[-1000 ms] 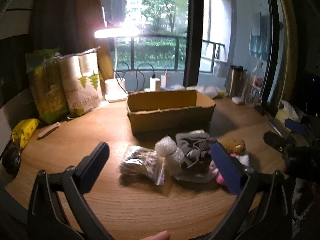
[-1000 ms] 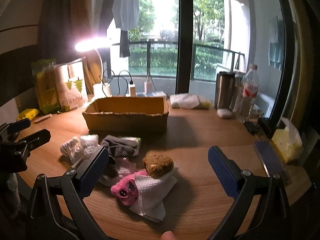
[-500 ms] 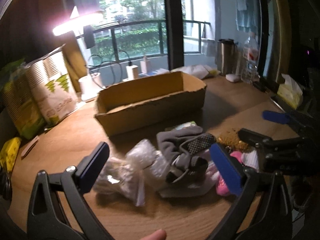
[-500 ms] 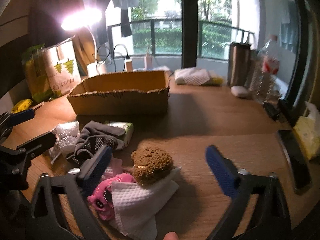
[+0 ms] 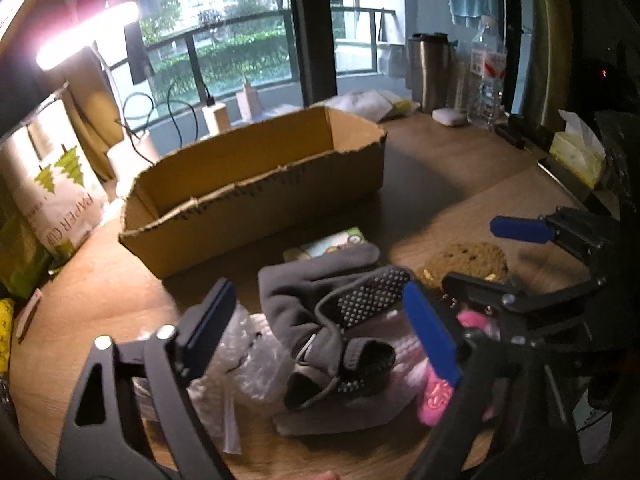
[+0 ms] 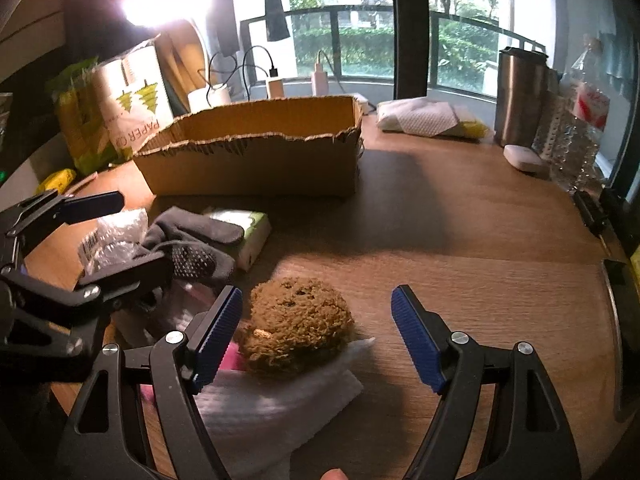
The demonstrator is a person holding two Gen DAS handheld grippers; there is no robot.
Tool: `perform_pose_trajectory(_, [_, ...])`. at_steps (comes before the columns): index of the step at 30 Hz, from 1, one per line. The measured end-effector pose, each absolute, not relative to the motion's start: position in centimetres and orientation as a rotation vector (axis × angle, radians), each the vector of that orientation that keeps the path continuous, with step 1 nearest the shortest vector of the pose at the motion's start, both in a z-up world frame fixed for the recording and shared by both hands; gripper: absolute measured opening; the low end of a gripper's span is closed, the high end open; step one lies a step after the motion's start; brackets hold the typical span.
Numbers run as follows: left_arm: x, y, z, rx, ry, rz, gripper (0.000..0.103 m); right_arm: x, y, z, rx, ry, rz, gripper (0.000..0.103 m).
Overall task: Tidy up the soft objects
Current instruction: 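Grasp the grey dotted sock with the left tool while the right tool grasps the brown sponge ball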
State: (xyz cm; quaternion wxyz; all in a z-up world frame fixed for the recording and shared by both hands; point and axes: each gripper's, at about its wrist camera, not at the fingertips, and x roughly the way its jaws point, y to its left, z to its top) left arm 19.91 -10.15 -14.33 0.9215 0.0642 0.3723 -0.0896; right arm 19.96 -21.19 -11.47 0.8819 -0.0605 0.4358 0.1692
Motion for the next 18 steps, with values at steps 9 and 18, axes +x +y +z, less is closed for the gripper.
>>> perform_pose_trajectory(9, [21.6,-10.1,-16.0,0.116,0.859,-0.191,0.079,20.6,-21.4,-12.0,-0.104,0.928,0.377,0.051])
perform_pose_trajectory(18, [21.4,-9.4,-16.3,0.085,0.895,-0.189,0.053,20.5,-21.7,-11.0,-0.074,0.9,0.369,0.048])
